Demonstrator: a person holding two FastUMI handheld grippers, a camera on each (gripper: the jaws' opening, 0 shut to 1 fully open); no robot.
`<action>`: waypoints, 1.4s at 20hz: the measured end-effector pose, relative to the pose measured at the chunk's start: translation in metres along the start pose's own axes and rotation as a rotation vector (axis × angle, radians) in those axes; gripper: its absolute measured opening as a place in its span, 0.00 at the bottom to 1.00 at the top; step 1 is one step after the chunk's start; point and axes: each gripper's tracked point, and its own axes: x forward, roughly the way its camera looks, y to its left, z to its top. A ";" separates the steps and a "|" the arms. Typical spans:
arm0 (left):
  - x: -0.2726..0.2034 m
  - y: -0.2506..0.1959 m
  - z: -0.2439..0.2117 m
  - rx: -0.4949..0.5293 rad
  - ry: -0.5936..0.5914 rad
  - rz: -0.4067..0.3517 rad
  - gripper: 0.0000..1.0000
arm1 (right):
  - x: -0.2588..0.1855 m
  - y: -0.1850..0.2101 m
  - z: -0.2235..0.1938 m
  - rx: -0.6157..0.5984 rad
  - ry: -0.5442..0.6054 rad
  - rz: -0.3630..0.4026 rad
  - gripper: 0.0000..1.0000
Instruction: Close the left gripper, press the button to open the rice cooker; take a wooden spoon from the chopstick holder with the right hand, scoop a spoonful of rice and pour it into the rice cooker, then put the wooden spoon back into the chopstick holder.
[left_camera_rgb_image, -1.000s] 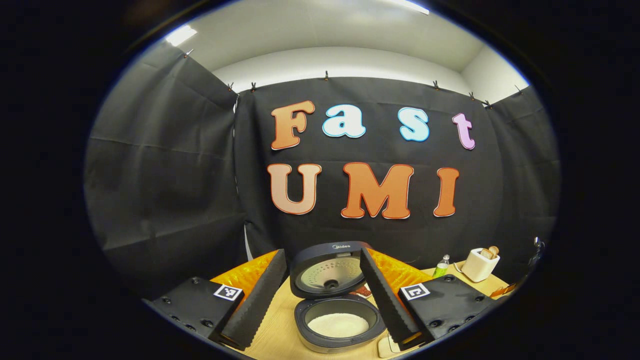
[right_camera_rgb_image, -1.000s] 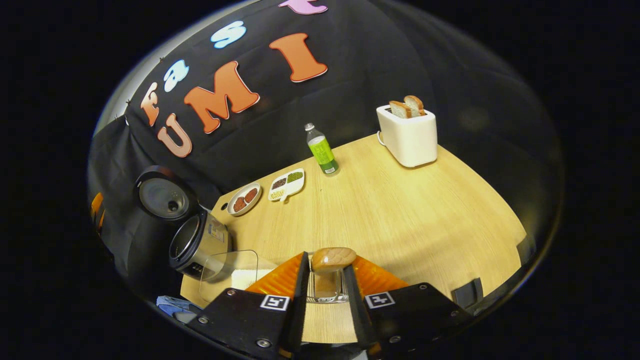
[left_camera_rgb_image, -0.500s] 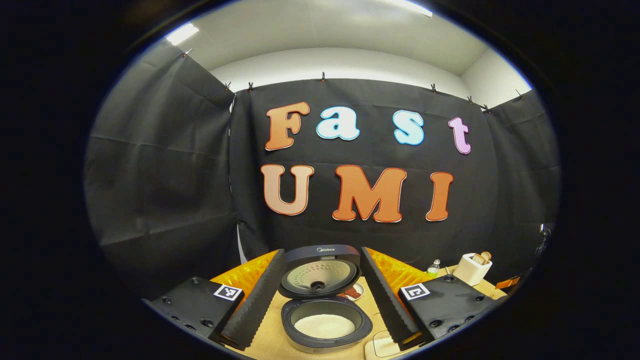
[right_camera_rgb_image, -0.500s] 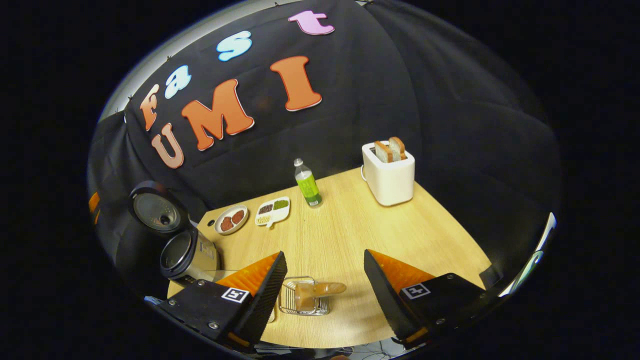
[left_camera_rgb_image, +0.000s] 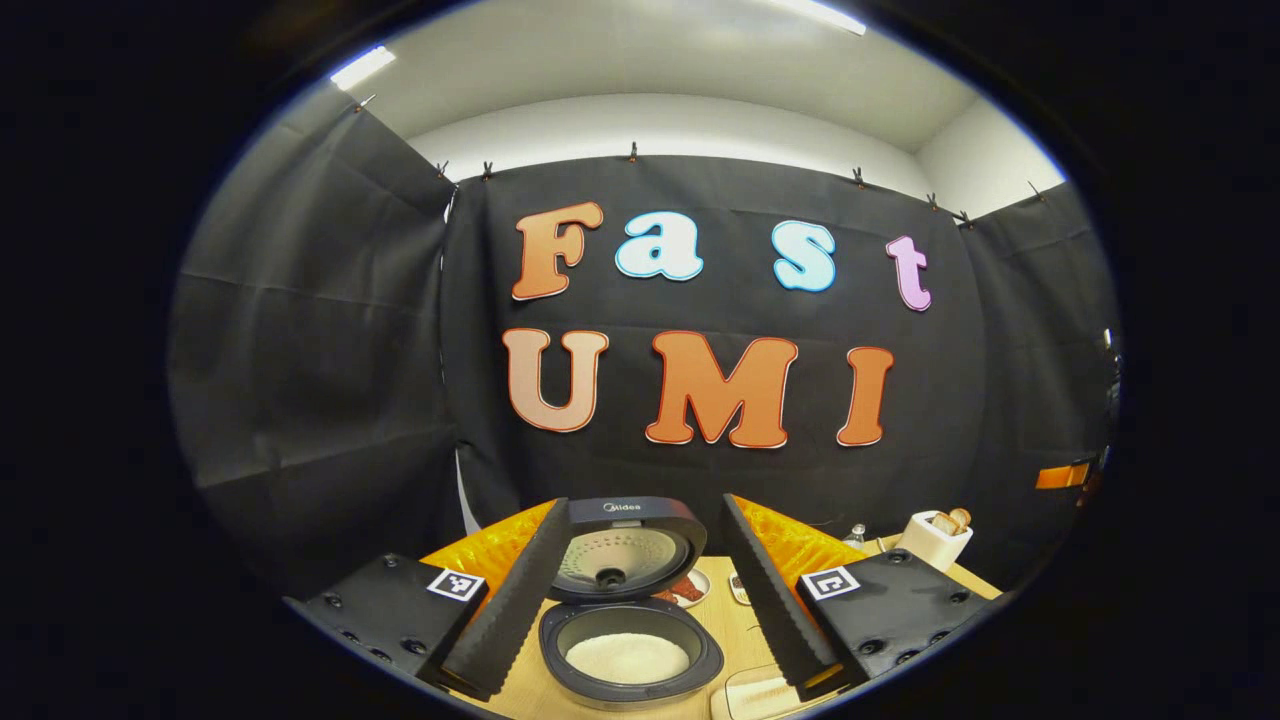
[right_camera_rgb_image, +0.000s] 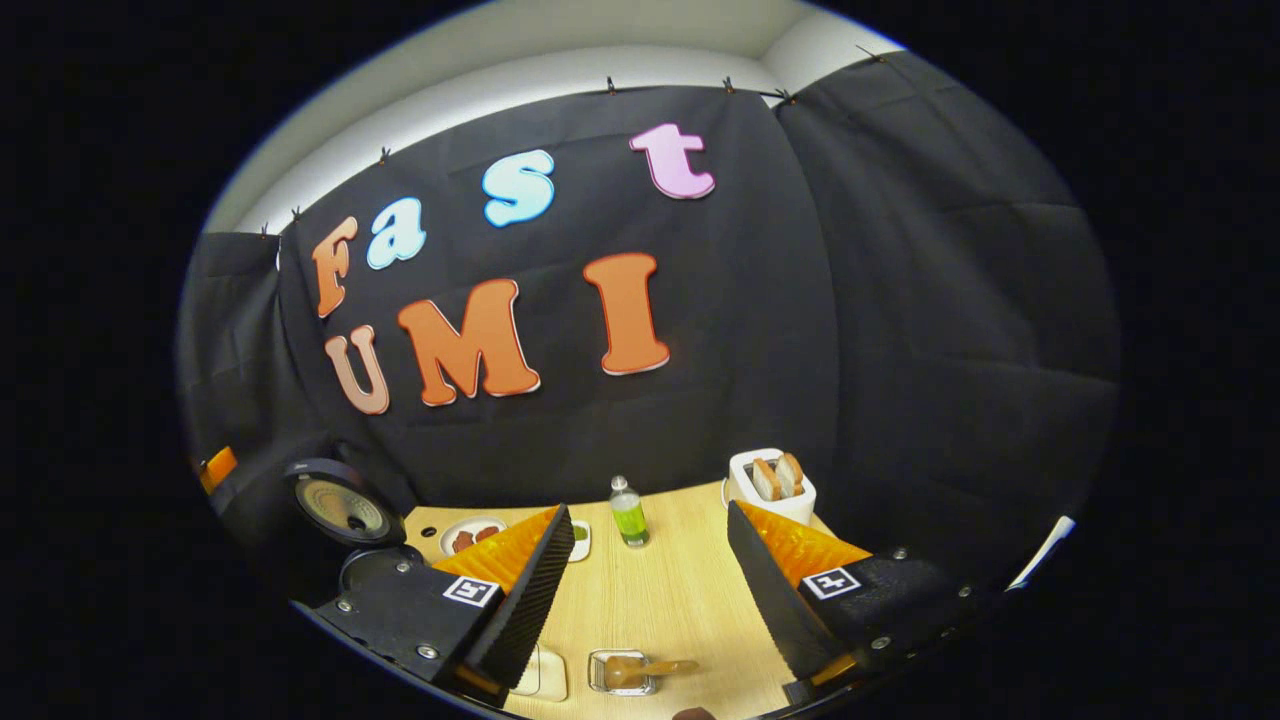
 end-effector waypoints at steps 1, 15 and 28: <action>0.009 -0.004 0.006 -0.010 -0.005 -0.008 1.00 | -0.002 0.004 0.010 -0.009 -0.024 0.002 0.94; 0.170 -0.021 0.018 -0.031 0.139 -0.048 0.98 | -0.019 0.018 0.043 -0.117 -0.084 -0.025 0.95; 0.194 0.027 -0.094 0.040 0.387 0.047 0.99 | -0.023 0.022 0.040 -0.105 -0.067 -0.031 0.95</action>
